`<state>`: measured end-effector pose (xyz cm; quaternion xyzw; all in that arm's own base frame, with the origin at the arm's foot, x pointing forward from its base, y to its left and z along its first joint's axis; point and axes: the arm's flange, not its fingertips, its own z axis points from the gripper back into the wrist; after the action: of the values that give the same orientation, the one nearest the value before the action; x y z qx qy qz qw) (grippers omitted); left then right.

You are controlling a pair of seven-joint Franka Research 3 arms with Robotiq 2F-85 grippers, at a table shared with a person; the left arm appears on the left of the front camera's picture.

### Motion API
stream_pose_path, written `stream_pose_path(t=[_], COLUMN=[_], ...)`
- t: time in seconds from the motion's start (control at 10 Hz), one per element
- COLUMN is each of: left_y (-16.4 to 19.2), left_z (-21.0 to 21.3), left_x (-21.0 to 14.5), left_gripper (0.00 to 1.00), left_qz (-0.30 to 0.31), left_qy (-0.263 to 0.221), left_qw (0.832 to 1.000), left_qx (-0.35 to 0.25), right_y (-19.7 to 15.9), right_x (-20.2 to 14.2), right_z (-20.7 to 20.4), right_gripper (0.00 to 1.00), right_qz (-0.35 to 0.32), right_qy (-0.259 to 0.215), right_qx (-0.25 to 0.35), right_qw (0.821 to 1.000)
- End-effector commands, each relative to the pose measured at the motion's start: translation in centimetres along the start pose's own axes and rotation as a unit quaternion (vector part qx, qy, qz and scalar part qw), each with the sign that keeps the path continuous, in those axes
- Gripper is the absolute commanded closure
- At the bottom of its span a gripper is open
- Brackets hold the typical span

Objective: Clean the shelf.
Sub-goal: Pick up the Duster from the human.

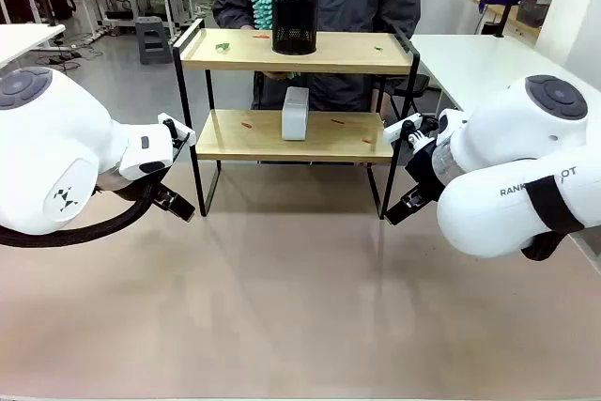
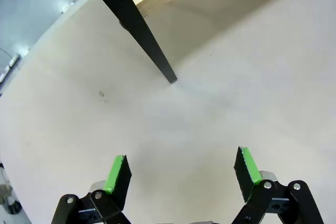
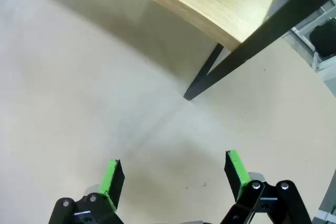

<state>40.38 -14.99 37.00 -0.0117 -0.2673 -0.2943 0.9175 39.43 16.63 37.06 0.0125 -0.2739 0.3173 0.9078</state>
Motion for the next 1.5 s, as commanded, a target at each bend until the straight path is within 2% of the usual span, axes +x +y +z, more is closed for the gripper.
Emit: stream_pose_path(t=[0.0,0.8,0.9,1.0,1.1,1.2,1.3,1.4], left_y=[0.0,0.0,0.2,1.0,2.7,5.1,8.0,11.9], left_z=[0.0,0.0,4.2,11.7,16.8,19.9,21.1,21.0], left_x=[0.0,0.0,0.7,-0.7,-3.1,-5.6,-8.2,-11.3], left_gripper=[0.0,0.0,0.0,0.0,0.0,0.0,0.0,0.0], left_qz=[0.0,0.0,0.035,0.103,0.14,0.174,0.218,0.277], left_qy=[0.0,0.0,-0.016,0.008,-0.026,-0.042,-0.063,-0.106], left_qw=[1.0,1.0,0.999,0.995,0.989,0.979,0.962,0.929], left_qx=[0.0,0.0,0.006,-0.006,-0.04,-0.101,-0.15,-0.221], right_y=[0.0,0.0,0.2,-1.0,-3.2,-5.8,-8.9,-12.1], right_x=[0.0,0.0,0.6,-0.6,-3.7,-7.5,-11.6,-16.0], right_z=[0.0,0.0,5.2,14.2,21.2,26.1,28.8,29.7], right_gripper=[0.0,0.0,0.0,0.0,0.0,0.0,0.0,0.0], right_qz=[0.0,0.0,-0.047,-0.156,-0.238,-0.3,-0.363,-0.428], right_qy=[0.0,0.0,-0.022,-0.032,-0.097,-0.144,-0.171,-0.199], right_qx=[0.0,0.0,0.052,0.027,0.046,0.089,0.125,0.148], right_qw=[1.0,1.0,0.997,0.987,0.965,0.939,0.908,0.869])
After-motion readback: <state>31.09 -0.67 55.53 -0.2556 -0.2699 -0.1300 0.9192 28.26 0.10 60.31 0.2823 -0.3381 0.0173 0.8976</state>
